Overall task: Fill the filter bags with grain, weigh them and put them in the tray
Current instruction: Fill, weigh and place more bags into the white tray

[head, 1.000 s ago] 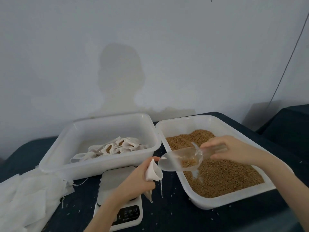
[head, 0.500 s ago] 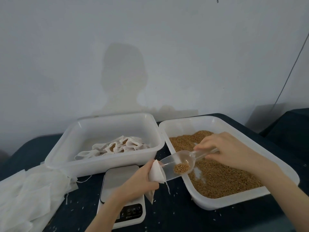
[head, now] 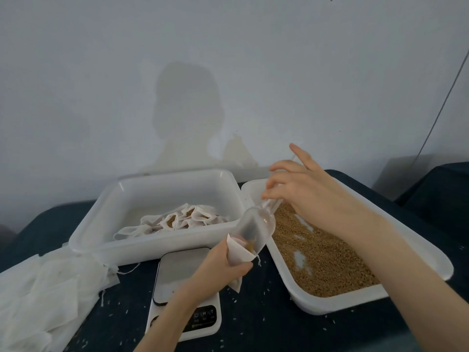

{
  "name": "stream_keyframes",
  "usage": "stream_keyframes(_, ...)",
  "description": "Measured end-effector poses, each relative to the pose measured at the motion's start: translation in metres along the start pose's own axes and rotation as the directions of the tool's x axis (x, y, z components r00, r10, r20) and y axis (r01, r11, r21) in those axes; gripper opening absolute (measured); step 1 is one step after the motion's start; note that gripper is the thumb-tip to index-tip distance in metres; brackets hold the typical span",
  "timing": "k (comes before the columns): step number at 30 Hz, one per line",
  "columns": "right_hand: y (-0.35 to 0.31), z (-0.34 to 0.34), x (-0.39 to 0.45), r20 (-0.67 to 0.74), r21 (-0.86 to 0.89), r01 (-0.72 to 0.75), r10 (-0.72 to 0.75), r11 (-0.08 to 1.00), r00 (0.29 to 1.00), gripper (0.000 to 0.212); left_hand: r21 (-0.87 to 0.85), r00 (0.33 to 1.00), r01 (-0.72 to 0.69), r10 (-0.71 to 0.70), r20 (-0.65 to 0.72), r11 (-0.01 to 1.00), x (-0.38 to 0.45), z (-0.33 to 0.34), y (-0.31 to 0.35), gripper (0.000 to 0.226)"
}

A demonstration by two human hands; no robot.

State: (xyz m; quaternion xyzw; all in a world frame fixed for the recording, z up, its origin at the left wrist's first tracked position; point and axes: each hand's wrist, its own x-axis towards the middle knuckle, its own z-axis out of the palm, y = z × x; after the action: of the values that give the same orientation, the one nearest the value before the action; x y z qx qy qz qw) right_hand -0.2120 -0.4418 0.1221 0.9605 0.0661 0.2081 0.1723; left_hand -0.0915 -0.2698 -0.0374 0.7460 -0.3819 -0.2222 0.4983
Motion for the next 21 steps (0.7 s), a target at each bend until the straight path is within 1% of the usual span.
stream_keyframes(5,-0.006,-0.01,0.007,-0.006,-0.081,0.024,-0.025,0.996,1.0,0.047,-0.053,1.0,-0.004,0.003,-0.017,0.999,0.0,0.0,0.003,0.04)
stream_keyframes(9,-0.001,-0.007,0.002,-0.034,-0.054,-0.001,-0.001,0.999,0.999,0.047,-0.088,0.999,-0.018,0.014,-0.042,0.996,0.0,-0.001,0.005,0.041)
stream_keyframes(11,0.008,0.0,-0.004,-0.012,-0.02,-0.066,0.066,0.998,0.998,0.046,-0.09,0.998,-0.021,0.015,-0.06,0.996,0.0,-0.003,0.007,0.041)
stream_keyframes(14,0.021,0.022,-0.017,0.055,0.108,-0.228,0.223,0.968,0.973,0.035,-0.119,0.996,-0.011,0.001,-0.084,0.993,-0.001,-0.013,0.005,0.037)
stream_keyframes(16,0.026,0.043,-0.029,0.162,0.196,-0.334,0.306,0.922,0.938,0.034,-0.167,0.995,0.005,-0.022,-0.101,0.986,0.0,-0.019,0.003,0.036)
stream_keyframes(18,0.026,0.065,-0.042,0.287,0.304,-0.425,0.344,0.852,0.894,0.033,-0.188,0.987,0.015,-0.045,-0.152,0.982,0.001,-0.025,0.001,0.033)
stream_keyframes(21,0.027,0.096,-0.057,0.388,0.377,-0.54,0.401,0.752,0.83,0.04,-0.16,0.963,0.039,-0.08,-0.258,0.986,0.005,-0.031,-0.004,0.026)
